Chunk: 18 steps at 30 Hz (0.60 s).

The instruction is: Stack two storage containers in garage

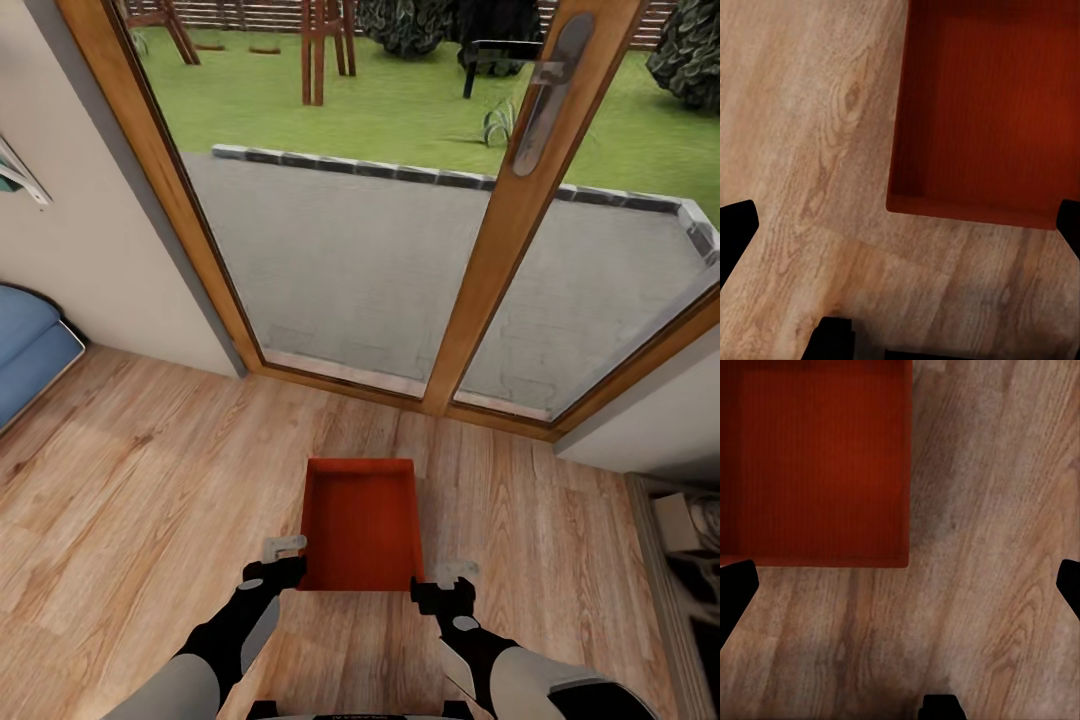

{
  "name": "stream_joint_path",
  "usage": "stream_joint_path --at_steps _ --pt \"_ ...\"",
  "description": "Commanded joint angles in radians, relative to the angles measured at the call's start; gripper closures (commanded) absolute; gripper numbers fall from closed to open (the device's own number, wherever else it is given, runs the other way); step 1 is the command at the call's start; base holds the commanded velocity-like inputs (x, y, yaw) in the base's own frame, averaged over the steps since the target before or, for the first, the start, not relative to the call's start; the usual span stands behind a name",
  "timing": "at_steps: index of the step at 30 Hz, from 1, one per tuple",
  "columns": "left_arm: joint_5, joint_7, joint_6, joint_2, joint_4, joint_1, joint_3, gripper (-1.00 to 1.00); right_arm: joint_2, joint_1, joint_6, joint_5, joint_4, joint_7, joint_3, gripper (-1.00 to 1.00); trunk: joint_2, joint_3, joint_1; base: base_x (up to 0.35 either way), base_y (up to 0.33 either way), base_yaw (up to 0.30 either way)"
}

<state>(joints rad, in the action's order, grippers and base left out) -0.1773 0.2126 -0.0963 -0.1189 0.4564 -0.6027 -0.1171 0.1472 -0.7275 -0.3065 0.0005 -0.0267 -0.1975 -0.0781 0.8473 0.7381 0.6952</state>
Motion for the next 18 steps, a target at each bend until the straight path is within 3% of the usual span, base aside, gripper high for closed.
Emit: stream_joint_path --at_steps 1,11,18 --pt "-0.01 0.009 -0.005 0.001 0.002 0.0 -0.008 -1.0 0.0 -0.001 -0.003 0.0 -0.003 -0.006 -0.008 -1.0 0.001 0.001 0.0 0.0 0.0 0.0" --pt "-0.01 0.008 -0.005 0.001 0.003 0.0 -0.006 -1.0 0.003 -0.001 -0.003 0.001 -0.002 -0.006 -0.008 -1.0 0.001 0.001 0.0 0.164 0.0 0.0" --pt "-0.013 0.008 -0.005 0.001 0.004 0.0 -0.005 -1.0 0.006 -0.001 -0.003 0.008 -0.002 -0.006 -0.008 -1.0 0.001 0.001 0.0 0.044 0.0 0.0"
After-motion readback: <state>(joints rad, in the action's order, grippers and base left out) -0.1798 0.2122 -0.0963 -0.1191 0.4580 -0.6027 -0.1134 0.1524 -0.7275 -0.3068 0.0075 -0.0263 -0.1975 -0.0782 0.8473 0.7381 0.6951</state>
